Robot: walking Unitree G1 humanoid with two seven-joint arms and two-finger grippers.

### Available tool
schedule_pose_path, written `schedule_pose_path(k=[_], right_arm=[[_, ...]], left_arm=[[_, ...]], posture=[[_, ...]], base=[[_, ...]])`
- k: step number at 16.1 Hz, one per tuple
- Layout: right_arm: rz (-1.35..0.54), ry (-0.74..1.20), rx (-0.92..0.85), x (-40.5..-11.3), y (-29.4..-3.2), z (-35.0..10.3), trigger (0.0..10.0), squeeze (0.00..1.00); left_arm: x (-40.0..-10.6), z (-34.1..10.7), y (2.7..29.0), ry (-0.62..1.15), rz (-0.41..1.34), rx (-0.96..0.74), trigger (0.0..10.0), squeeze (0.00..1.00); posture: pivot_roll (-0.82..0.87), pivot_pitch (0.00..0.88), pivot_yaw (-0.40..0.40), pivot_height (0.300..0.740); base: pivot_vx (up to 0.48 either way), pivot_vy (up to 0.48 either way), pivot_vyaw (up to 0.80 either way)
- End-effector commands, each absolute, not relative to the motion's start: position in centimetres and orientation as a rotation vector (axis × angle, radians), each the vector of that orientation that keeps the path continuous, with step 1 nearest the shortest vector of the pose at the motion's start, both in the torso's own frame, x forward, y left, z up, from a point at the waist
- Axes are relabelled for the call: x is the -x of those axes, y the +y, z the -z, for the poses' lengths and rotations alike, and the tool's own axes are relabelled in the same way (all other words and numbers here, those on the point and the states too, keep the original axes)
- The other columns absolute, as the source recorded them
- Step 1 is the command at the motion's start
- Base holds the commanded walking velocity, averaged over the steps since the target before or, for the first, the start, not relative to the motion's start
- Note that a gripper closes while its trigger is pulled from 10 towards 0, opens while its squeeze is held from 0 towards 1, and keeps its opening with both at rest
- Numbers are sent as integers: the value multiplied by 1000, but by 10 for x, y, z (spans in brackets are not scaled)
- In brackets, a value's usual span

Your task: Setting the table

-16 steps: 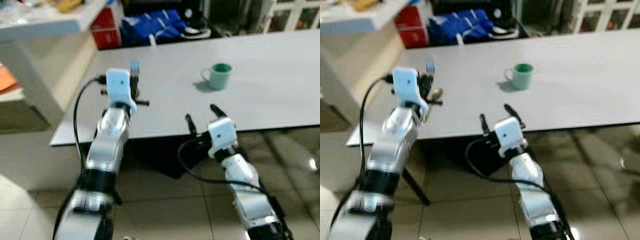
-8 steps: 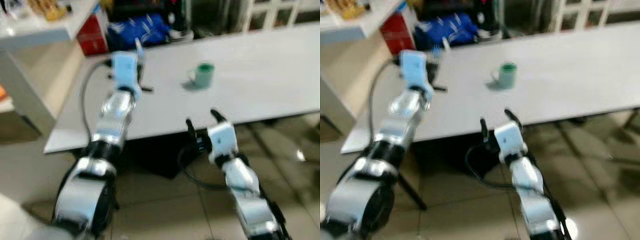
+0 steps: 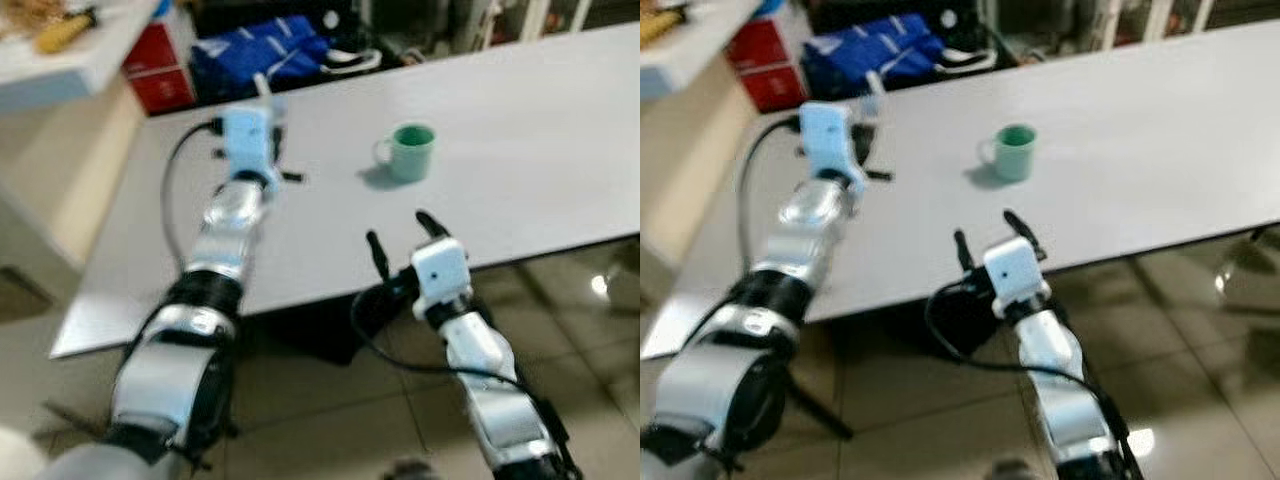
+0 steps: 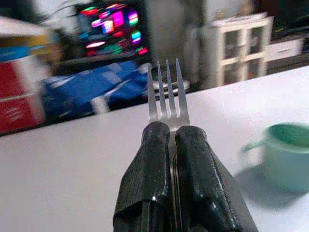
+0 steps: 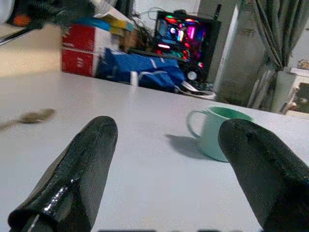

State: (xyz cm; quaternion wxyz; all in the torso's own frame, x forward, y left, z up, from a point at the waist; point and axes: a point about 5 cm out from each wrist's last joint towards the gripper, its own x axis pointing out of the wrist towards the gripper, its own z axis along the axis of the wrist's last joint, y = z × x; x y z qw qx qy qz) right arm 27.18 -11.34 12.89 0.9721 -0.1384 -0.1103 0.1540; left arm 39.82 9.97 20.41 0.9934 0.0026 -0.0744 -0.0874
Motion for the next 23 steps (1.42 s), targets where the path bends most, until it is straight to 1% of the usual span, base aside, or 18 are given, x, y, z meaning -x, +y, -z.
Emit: schedule_pose_path(k=[1,5,7,12,13,14,18,20,23], right_arm=[[-313,-221,279,-272,-113,-130,10000,0],[-320,-222,272,-271,-110,-130,10000,0],[-323,-221,270,-269,-110,-131,10000,0],[-322,-217,279,-264,-112,-132,10000,0],[-314,-218,286,-261,-115,-134,10000,0],[-311,-217,288,-260,-116,-134,10000,0],[-286,-200,293,-252,-123,-134,10000,0],[-281,-196,293,-247,-127,-137,10000,0],[-261,-158,300,-224,-146,-142,10000,0]], left_arm=[[-400,-209,104,-163,166,-17,0,0],[-407,-213,106,-136,128,5,0,0],[-414,-211,115,-63,102,41,0,0],[-415,-196,117,57,116,45,0,0],[-413,-189,112,73,155,31,0,0],[-413,-187,110,74,161,35,0,0],[-405,-171,88,90,231,30,0,0],[-402,-163,85,119,235,33,0,0],[-402,-158,87,155,218,-8,0,0]], posture=[[-202,0,142,740],[-199,0,147,740],[-207,2,149,740],[-237,34,157,740],[-260,52,161,740],[-266,54,161,740],[-291,64,157,740],[-307,74,159,740],[-366,90,164,740]], base=[[0,0,0],[0,0,0],[0,0,0],[0,0,0],[0,0,0],[0,0,0],[0,0,0],[0,0,0],[0,0,0]])
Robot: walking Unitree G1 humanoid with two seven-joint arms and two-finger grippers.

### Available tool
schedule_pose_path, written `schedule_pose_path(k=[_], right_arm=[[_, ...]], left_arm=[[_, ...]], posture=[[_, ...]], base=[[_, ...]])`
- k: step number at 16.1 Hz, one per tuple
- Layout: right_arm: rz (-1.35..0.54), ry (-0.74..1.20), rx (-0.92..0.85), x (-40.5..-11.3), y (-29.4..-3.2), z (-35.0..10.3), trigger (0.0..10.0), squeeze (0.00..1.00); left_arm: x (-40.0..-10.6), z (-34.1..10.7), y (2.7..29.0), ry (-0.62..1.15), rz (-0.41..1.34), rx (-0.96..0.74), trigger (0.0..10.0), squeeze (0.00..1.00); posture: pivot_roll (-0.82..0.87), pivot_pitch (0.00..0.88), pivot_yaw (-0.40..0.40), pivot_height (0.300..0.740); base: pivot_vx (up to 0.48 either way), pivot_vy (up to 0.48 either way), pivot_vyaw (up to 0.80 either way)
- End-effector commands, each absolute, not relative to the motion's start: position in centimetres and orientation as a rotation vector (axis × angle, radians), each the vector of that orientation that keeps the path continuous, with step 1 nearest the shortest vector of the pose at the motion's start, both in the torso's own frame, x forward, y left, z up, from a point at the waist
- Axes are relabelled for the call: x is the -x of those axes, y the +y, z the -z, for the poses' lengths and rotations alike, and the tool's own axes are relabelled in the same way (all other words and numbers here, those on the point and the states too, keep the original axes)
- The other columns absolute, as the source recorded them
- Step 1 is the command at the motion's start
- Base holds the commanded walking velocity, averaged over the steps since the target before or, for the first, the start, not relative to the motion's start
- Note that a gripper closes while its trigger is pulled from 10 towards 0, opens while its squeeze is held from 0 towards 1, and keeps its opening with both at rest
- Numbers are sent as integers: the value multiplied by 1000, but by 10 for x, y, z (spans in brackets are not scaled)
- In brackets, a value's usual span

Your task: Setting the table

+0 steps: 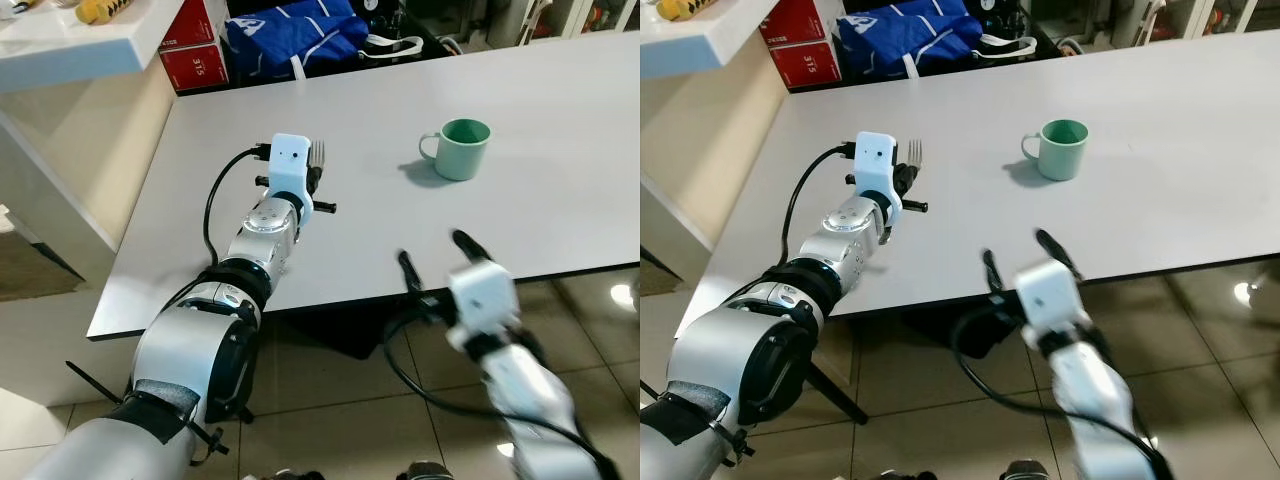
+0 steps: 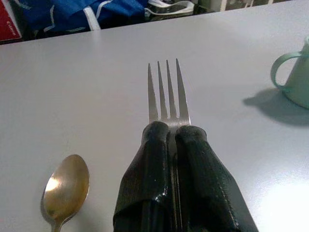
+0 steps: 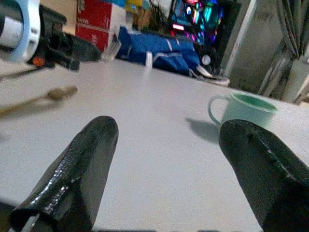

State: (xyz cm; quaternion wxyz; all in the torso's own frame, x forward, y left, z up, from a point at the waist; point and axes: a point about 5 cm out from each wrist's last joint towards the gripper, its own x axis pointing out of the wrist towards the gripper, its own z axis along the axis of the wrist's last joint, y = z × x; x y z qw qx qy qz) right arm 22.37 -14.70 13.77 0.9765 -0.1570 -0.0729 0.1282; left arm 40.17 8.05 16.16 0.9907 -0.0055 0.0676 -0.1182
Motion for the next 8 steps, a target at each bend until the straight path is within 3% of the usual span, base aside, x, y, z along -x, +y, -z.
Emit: schedule_pose_path(k=[1,4,8], right_arm=[[-257,-148,305,-219,-150,-142,10000,0],[-245,-90,306,-197,-170,-148,10000,0],[-372,-52,275,-193,-173,-157,10000,0]], left_arm=[[-402,-157,88,160,209,-8,0,0],[-402,-155,96,185,150,15,0,0],[-402,-152,94,208,113,42,0,0]], posture=[[-366,90,164,740],[-427,94,141,740],[-445,96,114,740]], base=[[0,0,0],[0,0,0],[0,0,0]])
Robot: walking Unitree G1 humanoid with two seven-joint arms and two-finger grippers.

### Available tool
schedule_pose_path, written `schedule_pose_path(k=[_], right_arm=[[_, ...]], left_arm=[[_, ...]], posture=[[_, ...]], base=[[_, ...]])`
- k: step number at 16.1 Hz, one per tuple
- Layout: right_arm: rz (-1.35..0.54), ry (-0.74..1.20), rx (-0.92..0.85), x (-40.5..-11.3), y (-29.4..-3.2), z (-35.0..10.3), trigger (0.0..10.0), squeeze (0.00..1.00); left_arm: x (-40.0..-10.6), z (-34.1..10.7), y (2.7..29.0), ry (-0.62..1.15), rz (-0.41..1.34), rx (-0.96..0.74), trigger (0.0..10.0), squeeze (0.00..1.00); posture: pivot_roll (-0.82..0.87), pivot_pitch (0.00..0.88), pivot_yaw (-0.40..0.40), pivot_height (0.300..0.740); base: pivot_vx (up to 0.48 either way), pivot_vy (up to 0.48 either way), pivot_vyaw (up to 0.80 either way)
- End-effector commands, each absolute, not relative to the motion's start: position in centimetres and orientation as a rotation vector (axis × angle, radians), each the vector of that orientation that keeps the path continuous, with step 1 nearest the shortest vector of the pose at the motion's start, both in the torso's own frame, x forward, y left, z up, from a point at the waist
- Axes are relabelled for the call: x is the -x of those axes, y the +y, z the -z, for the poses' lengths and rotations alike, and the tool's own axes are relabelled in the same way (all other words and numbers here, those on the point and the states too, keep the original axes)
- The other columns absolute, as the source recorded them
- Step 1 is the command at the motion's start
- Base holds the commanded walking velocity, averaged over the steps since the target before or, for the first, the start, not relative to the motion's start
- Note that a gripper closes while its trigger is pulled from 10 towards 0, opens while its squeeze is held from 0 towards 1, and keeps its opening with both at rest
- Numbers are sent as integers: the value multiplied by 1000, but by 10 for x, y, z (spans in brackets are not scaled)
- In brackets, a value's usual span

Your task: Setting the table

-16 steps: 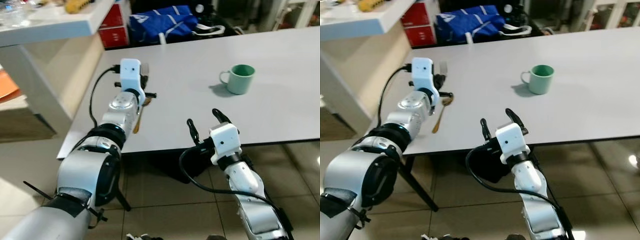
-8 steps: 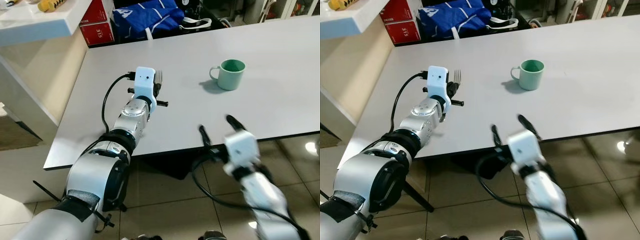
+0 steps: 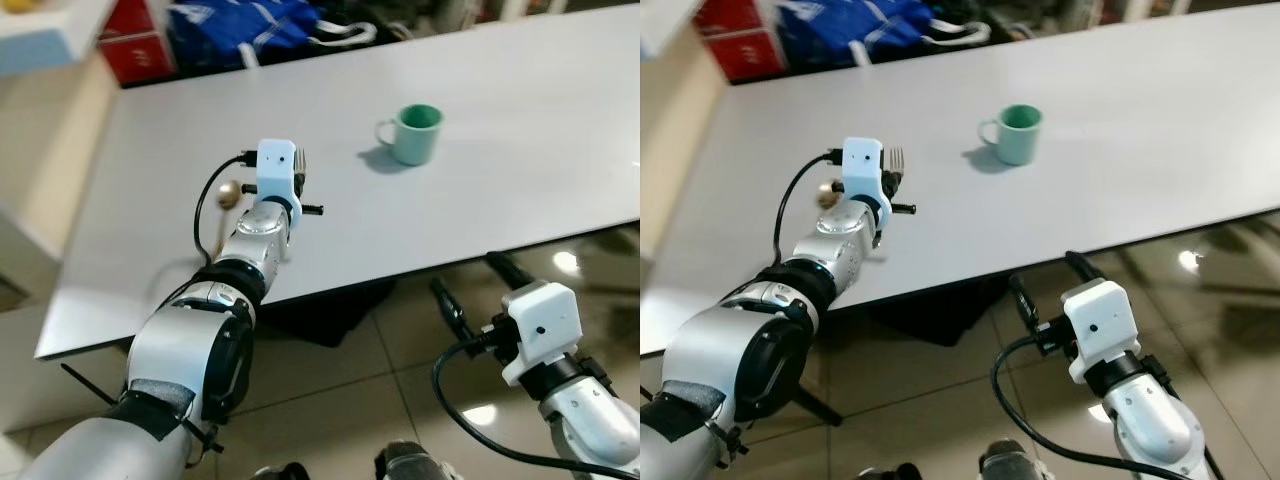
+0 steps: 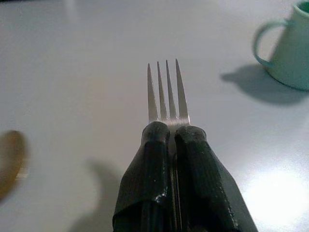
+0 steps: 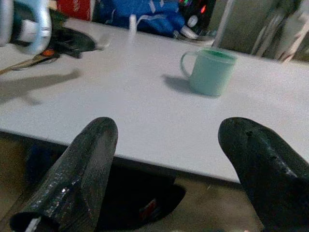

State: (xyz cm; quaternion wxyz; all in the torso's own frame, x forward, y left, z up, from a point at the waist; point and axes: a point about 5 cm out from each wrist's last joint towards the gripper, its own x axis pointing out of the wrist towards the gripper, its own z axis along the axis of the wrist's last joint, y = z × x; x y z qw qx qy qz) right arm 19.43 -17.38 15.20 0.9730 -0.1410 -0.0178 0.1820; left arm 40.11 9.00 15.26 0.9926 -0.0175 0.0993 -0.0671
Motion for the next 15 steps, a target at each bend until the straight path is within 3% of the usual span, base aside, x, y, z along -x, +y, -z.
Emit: schedule_pose_path(k=[1,8,15], right_arm=[[-405,-47,272,-194,-174,-160,10000,0],[-448,-18,230,-196,-166,-161,10000,0],[-478,-33,210,-195,-163,-171,10000,0]], left_arm=[[-401,-152,93,210,108,47,0,0],[-403,-151,132,202,-83,33,0,0],[-399,-138,141,258,-116,43,0,0]], posture=[[-447,95,107,740],[-429,94,93,740],[-437,109,88,740]], base=[[0,0,0],[0,0,0],[0,0,0]])
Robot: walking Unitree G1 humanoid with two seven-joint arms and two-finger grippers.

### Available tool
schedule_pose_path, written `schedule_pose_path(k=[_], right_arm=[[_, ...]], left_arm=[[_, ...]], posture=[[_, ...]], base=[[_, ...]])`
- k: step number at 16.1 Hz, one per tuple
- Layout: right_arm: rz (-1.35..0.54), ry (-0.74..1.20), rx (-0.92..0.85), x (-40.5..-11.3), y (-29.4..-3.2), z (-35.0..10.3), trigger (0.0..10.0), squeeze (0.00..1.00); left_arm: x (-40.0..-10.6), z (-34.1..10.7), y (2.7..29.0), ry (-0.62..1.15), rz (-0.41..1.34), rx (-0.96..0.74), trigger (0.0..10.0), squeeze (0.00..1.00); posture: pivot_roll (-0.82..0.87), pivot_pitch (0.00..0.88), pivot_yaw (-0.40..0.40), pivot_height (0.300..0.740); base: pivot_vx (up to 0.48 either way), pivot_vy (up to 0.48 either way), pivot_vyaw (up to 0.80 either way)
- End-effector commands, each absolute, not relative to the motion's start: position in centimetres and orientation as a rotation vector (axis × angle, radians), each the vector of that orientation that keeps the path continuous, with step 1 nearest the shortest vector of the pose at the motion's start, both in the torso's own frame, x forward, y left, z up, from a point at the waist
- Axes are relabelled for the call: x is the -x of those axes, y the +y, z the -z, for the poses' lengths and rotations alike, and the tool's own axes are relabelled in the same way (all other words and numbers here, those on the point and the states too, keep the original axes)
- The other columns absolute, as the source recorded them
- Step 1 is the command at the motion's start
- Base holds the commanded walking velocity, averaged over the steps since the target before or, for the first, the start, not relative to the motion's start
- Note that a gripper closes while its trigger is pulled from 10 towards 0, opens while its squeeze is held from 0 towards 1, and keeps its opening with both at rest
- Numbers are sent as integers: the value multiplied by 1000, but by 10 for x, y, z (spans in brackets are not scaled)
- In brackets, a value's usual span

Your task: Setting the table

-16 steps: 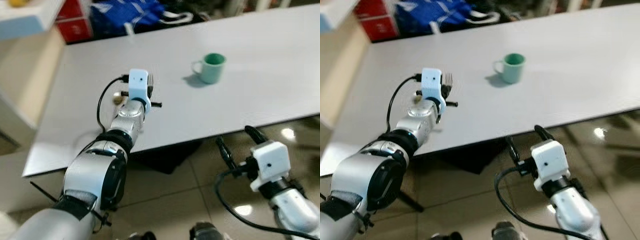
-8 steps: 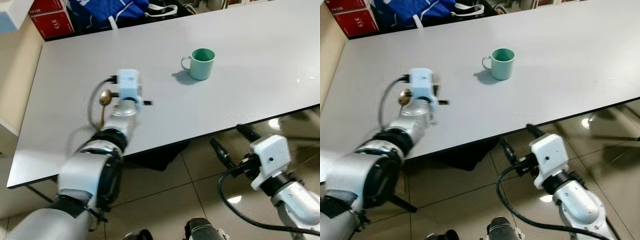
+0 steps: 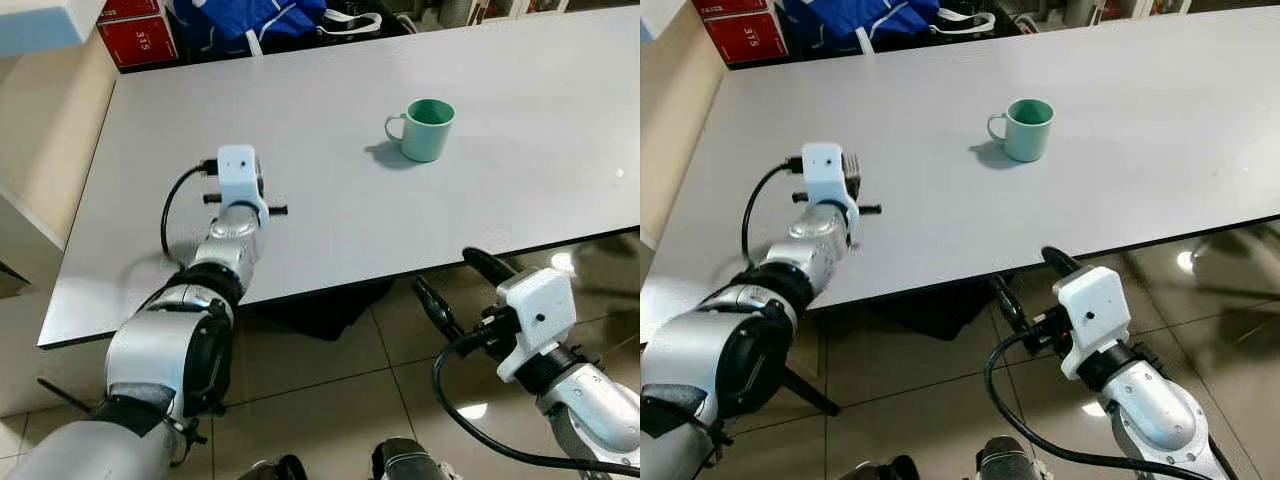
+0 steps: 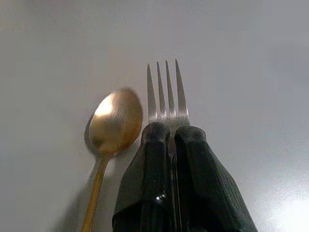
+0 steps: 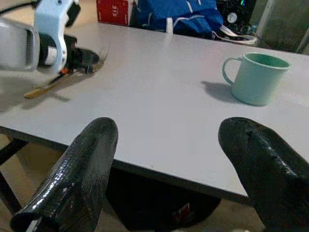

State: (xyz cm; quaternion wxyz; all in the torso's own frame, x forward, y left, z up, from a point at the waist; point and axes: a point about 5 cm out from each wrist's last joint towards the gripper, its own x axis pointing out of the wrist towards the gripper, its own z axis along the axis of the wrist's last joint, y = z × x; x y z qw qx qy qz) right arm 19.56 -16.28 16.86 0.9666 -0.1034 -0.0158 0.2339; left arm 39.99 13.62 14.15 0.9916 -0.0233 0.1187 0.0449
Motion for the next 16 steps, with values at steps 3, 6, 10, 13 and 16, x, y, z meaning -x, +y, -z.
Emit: schedule_pose_path(k=[3,6,10,13,16], right_arm=[[-489,-30,213,-194,-163,-172,10000,0],[-488,-26,212,-193,-161,-172,10000,0],[-486,-26,212,-191,-159,-171,10000,0],[-483,-29,211,-190,-156,-170,10000,0],[-483,-25,207,-190,-155,-169,10000,0]], left_arm=[[-397,-134,143,273,-126,38,0,0],[-397,-135,142,268,-107,11,0,0],[-398,-135,139,268,-87,-3,0,0],[-398,-136,137,262,-75,-19,0,0],[-398,-137,138,250,-87,-10,0,0]], posture=[[-438,110,87,740],[-441,112,89,740],[-443,114,92,740],[-450,117,97,740],[-450,117,97,740]], base=[[0,0,0],[0,0,0],[0,0,0],[0,0,0],[0,0,0]])
